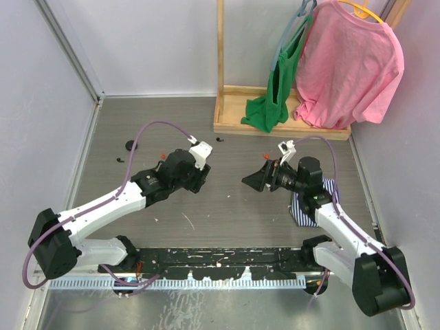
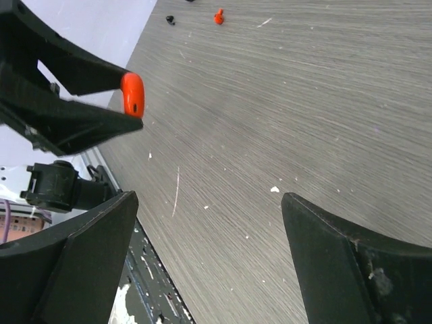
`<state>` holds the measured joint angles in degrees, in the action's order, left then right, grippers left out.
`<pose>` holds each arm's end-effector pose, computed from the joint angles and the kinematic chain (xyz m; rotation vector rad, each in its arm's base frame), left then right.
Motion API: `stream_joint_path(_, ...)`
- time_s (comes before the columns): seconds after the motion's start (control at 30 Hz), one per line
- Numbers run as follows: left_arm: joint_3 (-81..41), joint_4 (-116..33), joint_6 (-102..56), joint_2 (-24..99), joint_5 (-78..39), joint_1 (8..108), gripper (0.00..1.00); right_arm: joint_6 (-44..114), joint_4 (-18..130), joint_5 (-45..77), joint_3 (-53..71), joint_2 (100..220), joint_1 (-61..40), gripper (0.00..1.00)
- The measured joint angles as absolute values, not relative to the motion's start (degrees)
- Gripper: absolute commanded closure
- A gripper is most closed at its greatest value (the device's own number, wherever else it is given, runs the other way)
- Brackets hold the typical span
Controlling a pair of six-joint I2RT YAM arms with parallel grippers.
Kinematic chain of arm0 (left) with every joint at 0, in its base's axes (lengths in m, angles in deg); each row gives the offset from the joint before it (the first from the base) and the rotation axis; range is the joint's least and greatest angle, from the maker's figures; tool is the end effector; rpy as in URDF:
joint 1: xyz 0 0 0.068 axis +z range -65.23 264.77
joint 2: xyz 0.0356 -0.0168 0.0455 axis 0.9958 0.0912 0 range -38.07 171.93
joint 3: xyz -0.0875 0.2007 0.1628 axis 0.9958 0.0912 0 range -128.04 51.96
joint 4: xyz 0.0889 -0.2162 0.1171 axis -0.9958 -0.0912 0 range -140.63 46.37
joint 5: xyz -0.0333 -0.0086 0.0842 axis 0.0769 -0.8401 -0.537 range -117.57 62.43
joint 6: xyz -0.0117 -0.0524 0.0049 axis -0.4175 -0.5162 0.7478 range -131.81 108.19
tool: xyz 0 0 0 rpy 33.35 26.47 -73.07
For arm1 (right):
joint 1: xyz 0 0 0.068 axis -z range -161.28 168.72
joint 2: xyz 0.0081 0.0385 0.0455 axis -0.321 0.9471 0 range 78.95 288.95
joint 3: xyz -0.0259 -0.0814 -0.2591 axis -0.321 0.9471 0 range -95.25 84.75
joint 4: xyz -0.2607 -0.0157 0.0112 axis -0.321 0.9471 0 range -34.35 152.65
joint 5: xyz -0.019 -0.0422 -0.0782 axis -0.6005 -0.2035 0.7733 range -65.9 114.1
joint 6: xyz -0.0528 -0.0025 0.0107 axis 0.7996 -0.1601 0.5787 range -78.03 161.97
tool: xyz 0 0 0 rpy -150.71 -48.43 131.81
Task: Insert the wireless bluetooth earbuds into the charging case
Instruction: Pick up the charging case at the center of the board.
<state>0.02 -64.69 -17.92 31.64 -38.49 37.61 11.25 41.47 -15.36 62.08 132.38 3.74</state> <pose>0.1851 -0.1897 0.2753 0.6917 2.1411 -0.2904 0.1885 0.0739 0.2228 -0.2429 1.9488 1.1764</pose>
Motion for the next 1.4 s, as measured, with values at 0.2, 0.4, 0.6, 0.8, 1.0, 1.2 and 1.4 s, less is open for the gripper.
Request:
stream_joint_path(0.2,0.81,-60.86,-8.79,30.66,-34.93,33.74,0.55,9.61,36.60,-18.07,58.38,139.46,1.66,0.09)
stream_joint_path(0.4,0.79,-58.98,-2.93,30.24,-31.71,31.01,0.55,8.41,33.34,-20.11,54.14,145.51,-1.84,0.13)
stream_joint_path(0.6,0.39,-58.96,0.96,30.26,-30.03,28.89,0.55,8.17,32.64,-22.23,50.29,149.56,-5.73,0.18)
stream_joint_path(0.8,-1.51,-59.29,2.89,30.29,-29.46,28.08,0.55,9.48,35.00,-24.30,46.71,152.99,-8.44,0.28)
stream_joint_path(1.0,-2.58,-60.21,4.26,30.51,-29.46,27.45,0.56,12.25,39.31,-25.42,44.37,154.98,-10.43,0.32)
stream_joint_path(1.2,-3.69,-62.09,5.31,31.82,-29.55,26.95,0.57,16.32,45.36,-25.51,42.01,155.11,-11.93,0.37)
stream_joint_path(1.4,-4.92,-63.33,5.84,32.63,-29.92,26.60,0.59,19.64,49.32,-25.46,40.09,155.11,-12.59,0.42)
